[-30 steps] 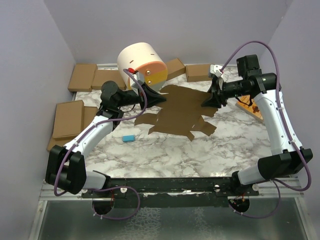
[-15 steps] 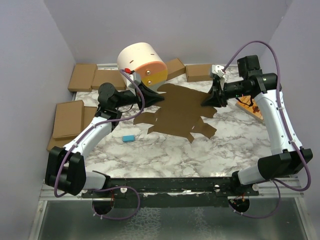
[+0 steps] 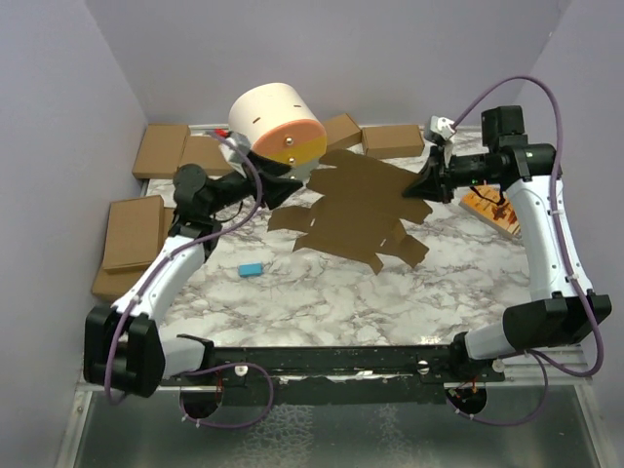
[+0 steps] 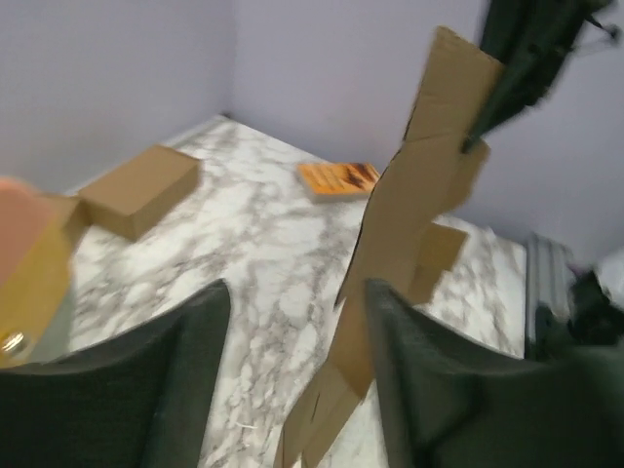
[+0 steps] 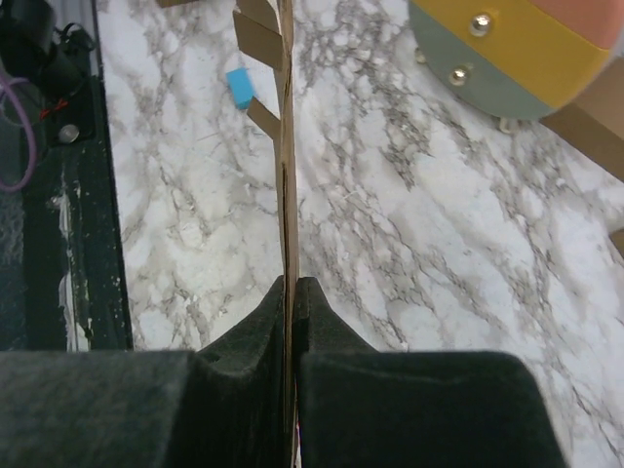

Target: Fold the paper box

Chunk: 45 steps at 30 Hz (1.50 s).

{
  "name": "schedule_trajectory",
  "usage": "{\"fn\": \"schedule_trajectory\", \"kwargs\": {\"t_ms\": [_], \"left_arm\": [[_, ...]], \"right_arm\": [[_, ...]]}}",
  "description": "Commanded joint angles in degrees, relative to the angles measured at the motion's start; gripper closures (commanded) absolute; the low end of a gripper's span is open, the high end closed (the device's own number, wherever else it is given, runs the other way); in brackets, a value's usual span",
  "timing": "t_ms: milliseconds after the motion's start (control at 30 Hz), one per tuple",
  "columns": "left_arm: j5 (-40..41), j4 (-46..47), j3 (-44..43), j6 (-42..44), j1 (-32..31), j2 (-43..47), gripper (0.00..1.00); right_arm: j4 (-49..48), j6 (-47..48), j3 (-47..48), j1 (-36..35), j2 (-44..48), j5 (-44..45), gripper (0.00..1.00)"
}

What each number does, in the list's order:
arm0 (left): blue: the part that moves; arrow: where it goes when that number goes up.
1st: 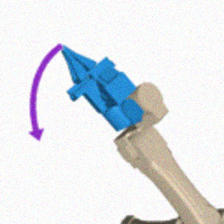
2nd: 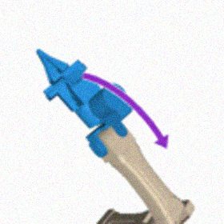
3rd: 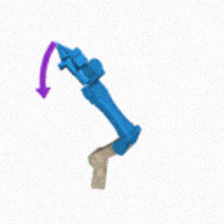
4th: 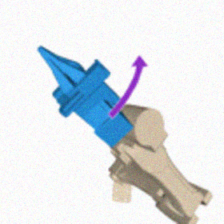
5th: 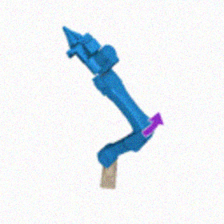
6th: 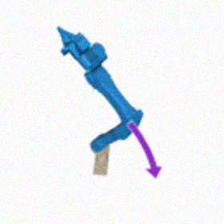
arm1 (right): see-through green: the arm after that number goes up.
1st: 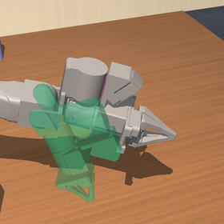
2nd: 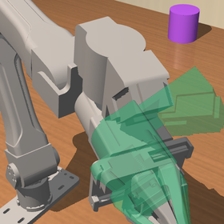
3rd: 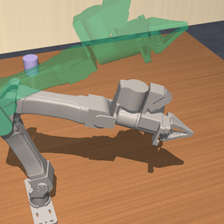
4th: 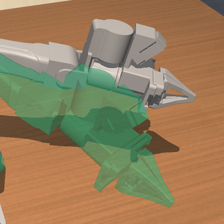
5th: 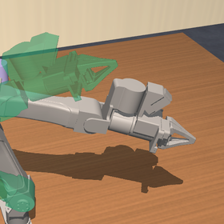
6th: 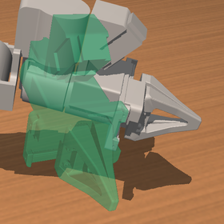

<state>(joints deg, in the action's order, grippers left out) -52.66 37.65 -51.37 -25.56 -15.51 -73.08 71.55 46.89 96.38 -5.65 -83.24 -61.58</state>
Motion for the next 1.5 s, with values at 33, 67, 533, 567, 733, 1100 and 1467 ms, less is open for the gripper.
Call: {"fn": "schedule_trajectory", "kwargs": {"t_ms": [33,67,533,567,733,1100,1467], "left_arm": [[21.76,-6.49,9.85,1.64,5.06,14.97,0.13],[24.55,-6.45,12.13,2.37,5.36,17.32,0.07],[29.89,7.77,26.59,-14.98,21.16,19.22,0.31],[28.45,8.93,26.83,-16.00,21.96,18.63,0.31],[18.68,23.96,27.59,-23.58,22.28,8.04,0.52],[16.87,36.16,30.52,-28.92,22.28,-1.61,0.60],[21.78,19.20,29.20,-18.65,20.82,6.69,0.55]], "right_arm": [[3.12,1.19,5.30,5.26,0.03,-5.96,0.99],[4.13,1.82,6.05,5.29,0.03,-6.37,0.99],[7.33,-0.40,17.01,5.30,-1.36,-6.08,0.99],[7.36,-0.52,17.06,5.30,-1.42,-6.43,0.99],[6.93,-2.02,17.92,5.30,-2.29,-8.64,0.99],[0.10,-5.61,3.38,5.30,-4.61,3.02,0.99],[-14.18,-6.83,-6.70,5.30,-7.75,16.85,0.99]]}}
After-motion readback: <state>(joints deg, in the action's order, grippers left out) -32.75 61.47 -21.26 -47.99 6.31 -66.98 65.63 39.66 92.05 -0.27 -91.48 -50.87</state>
